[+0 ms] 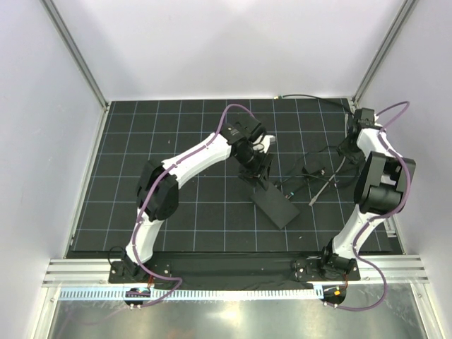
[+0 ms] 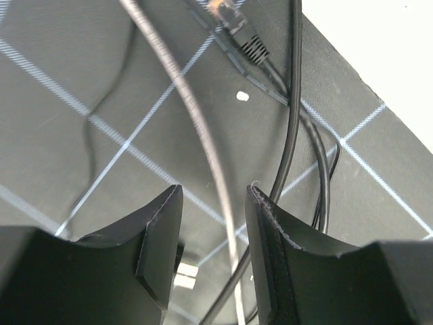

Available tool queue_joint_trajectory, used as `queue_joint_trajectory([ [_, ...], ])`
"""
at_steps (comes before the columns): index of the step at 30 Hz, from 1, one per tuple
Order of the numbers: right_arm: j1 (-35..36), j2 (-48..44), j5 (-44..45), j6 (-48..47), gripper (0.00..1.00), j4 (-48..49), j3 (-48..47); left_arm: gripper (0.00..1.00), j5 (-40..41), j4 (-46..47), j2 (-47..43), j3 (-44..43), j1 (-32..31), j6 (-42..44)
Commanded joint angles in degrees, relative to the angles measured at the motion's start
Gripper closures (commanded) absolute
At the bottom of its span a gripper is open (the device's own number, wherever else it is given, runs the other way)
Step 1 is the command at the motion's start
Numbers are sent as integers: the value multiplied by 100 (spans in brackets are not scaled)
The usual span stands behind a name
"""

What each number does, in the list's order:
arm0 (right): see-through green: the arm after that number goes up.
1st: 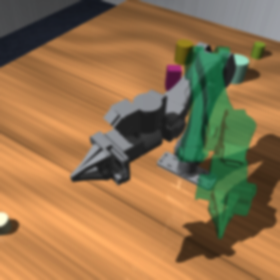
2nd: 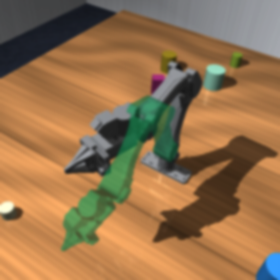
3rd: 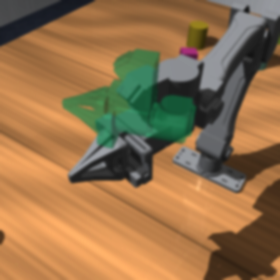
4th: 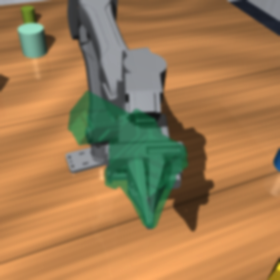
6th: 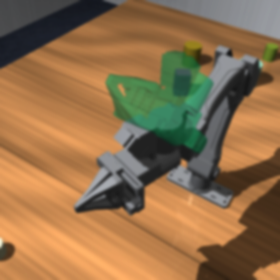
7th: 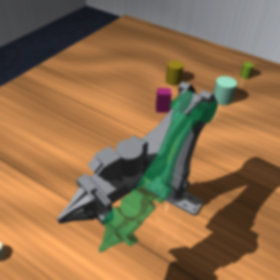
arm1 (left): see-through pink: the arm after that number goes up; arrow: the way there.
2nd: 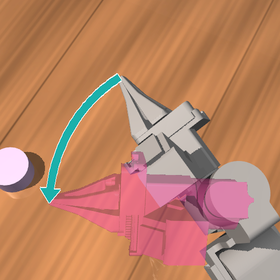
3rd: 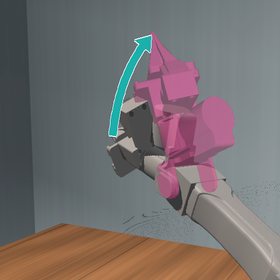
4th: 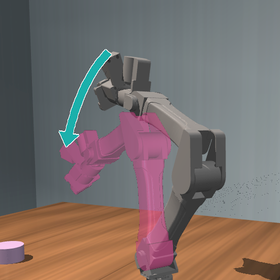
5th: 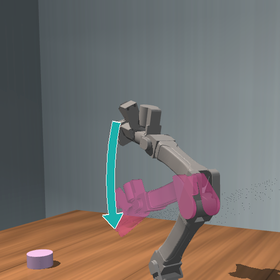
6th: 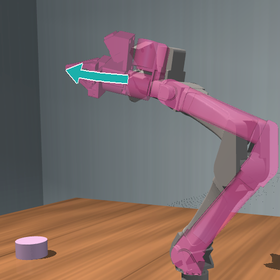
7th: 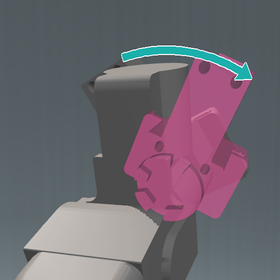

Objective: Pull the plug from the switch port

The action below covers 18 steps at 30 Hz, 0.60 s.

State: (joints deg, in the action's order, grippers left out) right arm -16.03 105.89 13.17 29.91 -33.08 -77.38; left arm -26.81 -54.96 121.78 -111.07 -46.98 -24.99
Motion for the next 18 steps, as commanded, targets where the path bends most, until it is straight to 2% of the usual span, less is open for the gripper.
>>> queue_joint_trajectory([
  [1, -5, 309, 380, -143, 51, -111, -417, 47, 70, -190, -110, -12, 22, 161],
  [4, -5, 634, 414, -257, 53, -85, -576, 47, 88, -217, -102, -29, 84, 161],
  [8, -5, 854, 345, -328, 65, -58, -664, 47, 114, -270, -75, -38, 110, 179],
  [9, -5, 898, 327, -345, 71, -15, -699, 47, 114, -287, -58, -38, 110, 188],
  [11, -5, 968, 283, -389, 76, 73, -760, 47, 123, -331, -40, -38, 128, 197],
  [14, -5, 1013, 213, -477, 96, 91, -970, 47, 167, -366, -40, -38, 137, 223],
  [15, -5, 969, 160, -477, 99, 117, -1015, 47, 184, -384, -57, -47, 145, 232],
  [18, 4, 480, -7, -434, 99, 388, -1077, 47, 342, -419, -110, -21, 189, 249],
])
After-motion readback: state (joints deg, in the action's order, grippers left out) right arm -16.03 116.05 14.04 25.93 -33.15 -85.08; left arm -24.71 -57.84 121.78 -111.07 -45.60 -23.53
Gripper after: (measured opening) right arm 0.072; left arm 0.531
